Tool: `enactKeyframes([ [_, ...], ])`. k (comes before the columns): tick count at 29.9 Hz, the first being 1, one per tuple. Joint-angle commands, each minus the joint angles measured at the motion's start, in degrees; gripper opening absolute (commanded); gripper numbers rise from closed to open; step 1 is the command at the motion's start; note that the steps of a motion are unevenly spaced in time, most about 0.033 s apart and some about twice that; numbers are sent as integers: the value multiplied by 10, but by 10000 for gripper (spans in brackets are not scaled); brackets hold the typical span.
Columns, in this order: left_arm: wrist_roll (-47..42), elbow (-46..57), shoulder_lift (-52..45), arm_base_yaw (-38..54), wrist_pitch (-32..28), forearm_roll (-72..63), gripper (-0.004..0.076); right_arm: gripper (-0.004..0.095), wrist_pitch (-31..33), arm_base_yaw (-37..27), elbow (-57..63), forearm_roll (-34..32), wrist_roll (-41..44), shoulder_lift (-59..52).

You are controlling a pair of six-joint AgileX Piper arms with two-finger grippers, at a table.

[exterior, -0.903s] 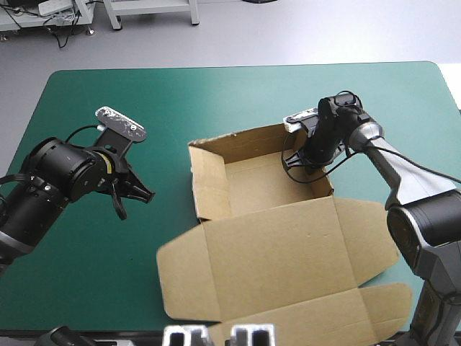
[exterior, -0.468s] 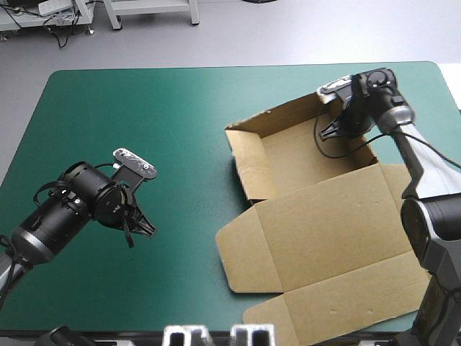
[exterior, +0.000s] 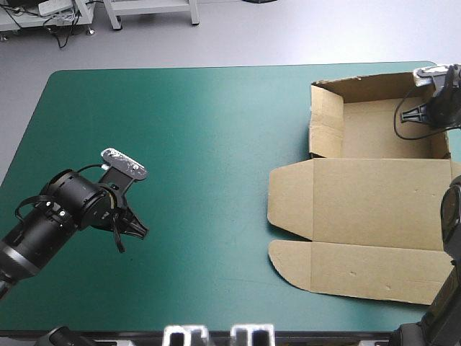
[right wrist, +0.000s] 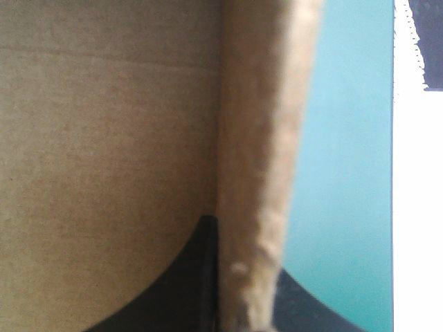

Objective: Fold the box

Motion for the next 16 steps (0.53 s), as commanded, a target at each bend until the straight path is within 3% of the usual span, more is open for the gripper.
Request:
enactKeyframes([
  [1,-18,-14,-22,-4,30,12,-8,-18,-38,-37,-18,-27,11,-13],
  [9,-31,-14,-31,-4,33,12,-8,19,-61,-62,-18,-2,5,2],
  [12,-31,-14,-31,-4,32,12,-8,171,-47,-62,-18,-11,-3,0],
  [16,-31,-14,-31,-4,16,14,-8,563,-32,-62,-19,-46,0,-11],
])
